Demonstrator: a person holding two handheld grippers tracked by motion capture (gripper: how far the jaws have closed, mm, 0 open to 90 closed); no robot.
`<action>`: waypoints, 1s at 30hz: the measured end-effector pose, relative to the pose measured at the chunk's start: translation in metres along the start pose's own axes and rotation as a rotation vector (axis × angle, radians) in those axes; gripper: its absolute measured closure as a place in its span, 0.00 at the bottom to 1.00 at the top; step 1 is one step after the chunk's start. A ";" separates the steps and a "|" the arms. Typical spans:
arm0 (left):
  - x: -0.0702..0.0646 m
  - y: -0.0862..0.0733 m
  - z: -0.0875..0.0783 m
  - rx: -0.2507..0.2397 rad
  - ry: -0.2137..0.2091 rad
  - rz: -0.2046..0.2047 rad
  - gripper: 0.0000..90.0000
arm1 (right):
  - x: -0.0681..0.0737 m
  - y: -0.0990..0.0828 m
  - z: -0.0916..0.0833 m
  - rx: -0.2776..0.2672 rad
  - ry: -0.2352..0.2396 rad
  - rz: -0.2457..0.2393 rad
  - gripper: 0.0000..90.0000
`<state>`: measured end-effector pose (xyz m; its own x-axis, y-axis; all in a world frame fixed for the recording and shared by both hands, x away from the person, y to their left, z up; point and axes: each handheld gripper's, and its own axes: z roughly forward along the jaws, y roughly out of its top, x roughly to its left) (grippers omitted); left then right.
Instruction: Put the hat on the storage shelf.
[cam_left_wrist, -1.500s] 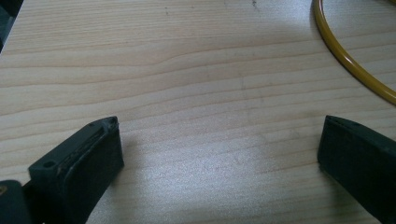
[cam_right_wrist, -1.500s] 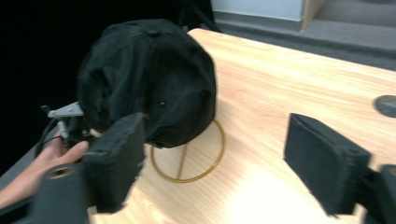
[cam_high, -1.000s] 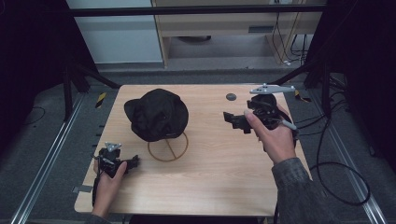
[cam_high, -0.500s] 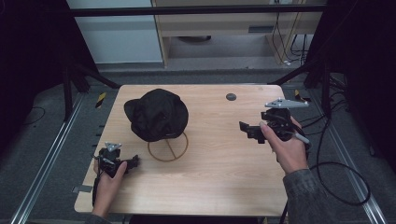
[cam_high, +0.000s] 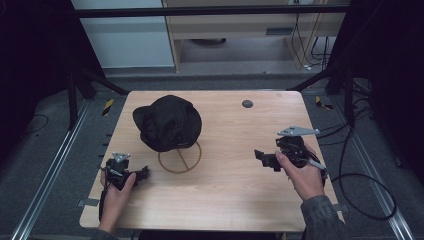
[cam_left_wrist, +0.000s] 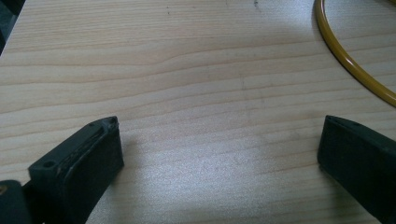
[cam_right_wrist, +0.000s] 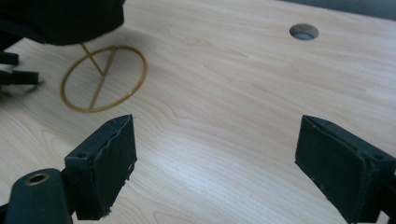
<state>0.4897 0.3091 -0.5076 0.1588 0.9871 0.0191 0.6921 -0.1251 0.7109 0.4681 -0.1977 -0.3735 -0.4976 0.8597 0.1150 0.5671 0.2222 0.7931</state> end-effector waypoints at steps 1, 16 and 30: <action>0.000 0.000 0.000 0.000 0.000 0.000 0.00 | 0.000 -0.004 0.002 0.006 -0.004 0.004 0.14; 0.000 0.000 0.000 0.000 0.000 0.000 0.00 | 0.006 -0.044 0.031 0.065 0.023 0.045 0.14; 0.000 0.000 0.000 0.000 0.000 0.000 0.00 | 0.016 -0.066 0.060 0.122 0.035 0.034 0.13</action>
<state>0.4897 0.3091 -0.5076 0.1591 0.9871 0.0189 0.6919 -0.1251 0.7111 0.4619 -0.1712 -0.4601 -0.4982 0.8515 0.1633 0.6586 0.2492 0.7100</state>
